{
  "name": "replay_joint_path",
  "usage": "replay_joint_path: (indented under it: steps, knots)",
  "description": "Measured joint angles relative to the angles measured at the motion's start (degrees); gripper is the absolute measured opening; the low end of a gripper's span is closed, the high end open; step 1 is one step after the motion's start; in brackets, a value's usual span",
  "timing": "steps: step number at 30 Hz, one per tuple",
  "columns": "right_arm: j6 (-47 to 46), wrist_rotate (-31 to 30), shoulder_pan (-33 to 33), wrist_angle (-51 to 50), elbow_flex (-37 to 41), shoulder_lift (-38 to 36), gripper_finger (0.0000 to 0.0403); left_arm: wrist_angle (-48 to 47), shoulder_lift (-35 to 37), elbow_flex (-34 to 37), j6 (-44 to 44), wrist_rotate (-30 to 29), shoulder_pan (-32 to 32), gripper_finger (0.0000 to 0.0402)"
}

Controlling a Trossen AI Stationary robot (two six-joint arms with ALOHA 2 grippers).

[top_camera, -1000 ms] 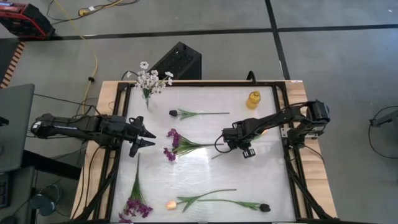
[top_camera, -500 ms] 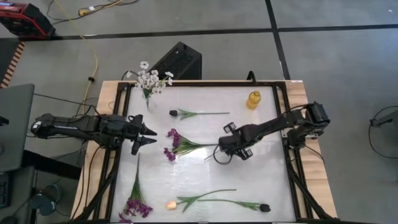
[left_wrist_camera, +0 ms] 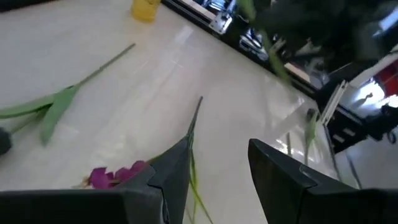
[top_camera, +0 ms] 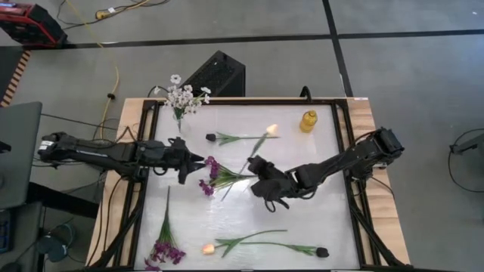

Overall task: Sort flowers into vase by color
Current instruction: Put the top white flower into the transparent vase

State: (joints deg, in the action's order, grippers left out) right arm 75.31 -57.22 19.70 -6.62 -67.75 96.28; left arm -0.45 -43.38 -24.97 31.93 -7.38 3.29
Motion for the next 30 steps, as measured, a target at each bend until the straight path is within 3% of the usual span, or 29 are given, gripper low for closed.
replay_joint_path:
  steps: [2, 6, 15, 30]
  knots:
    - [7.08, 0.31, -0.18, 6.52, -0.02, 0.57, 0.0015, 2.88, -3.08, 0.0, -0.13, 2.28, -0.02, 0.0151]
    - [18.47, 6.77, -0.97, 13.69, -0.02, 2.23, 0.0015, 10.31, -9.84, -0.04, 4.58, 5.78, 0.02, 0.0151]
    - [33.93, 11.12, -2.08, 28.51, -0.09, 8.2, 0.0015, 24.34, -20.49, -0.02, 8.71, 13.36, -0.02, 0.0151]
    - [36.19, 13.55, -3.78, 32.94, -0.11, 9.95, 0.0015, 31.77, -22.29, -0.04, 8.81, 15.98, -0.15, 0.0151]
